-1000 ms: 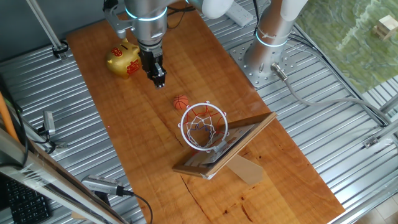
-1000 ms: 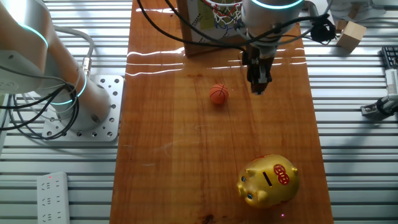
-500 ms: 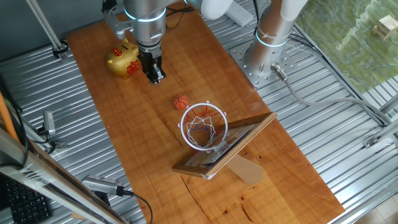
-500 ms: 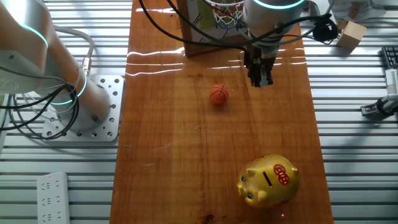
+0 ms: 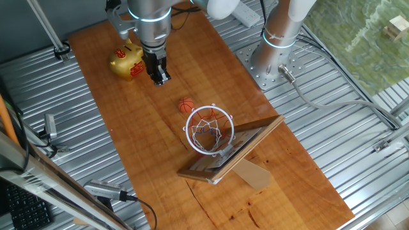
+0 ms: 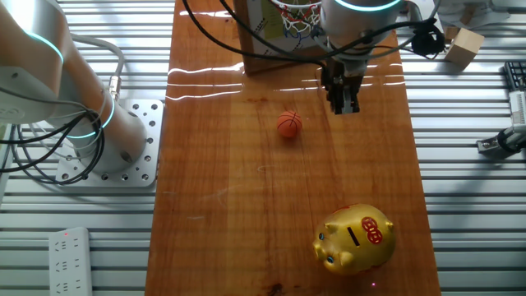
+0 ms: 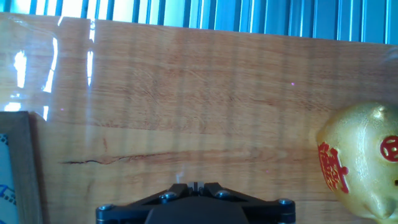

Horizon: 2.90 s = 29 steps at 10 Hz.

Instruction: Grab a basketball, release it and shoot it into the basket

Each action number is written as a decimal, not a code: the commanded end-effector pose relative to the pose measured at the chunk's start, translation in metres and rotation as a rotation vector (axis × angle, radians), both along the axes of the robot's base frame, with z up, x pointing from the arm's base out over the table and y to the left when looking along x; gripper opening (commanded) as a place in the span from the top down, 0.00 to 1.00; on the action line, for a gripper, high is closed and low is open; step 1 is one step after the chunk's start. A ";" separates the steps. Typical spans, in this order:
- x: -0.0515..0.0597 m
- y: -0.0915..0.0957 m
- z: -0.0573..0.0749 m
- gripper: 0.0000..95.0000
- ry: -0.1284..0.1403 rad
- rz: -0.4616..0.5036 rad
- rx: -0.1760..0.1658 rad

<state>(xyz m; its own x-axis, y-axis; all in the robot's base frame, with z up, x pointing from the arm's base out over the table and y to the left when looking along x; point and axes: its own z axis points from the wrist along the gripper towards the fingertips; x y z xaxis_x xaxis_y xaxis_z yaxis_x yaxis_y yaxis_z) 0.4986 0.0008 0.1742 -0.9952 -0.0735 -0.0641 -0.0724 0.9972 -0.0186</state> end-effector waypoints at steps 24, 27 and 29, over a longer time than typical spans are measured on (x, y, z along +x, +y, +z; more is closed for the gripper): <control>-0.045 0.035 -0.007 1.00 0.001 -0.100 0.012; -0.045 0.035 -0.007 1.00 0.000 -0.088 0.012; -0.045 0.035 -0.007 1.00 -0.001 -0.071 0.005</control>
<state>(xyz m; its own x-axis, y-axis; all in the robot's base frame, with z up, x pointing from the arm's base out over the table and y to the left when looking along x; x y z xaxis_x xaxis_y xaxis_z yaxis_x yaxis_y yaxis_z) 0.4521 0.0361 0.1674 -0.9978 -0.0039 -0.0667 -0.0031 0.9999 -0.0124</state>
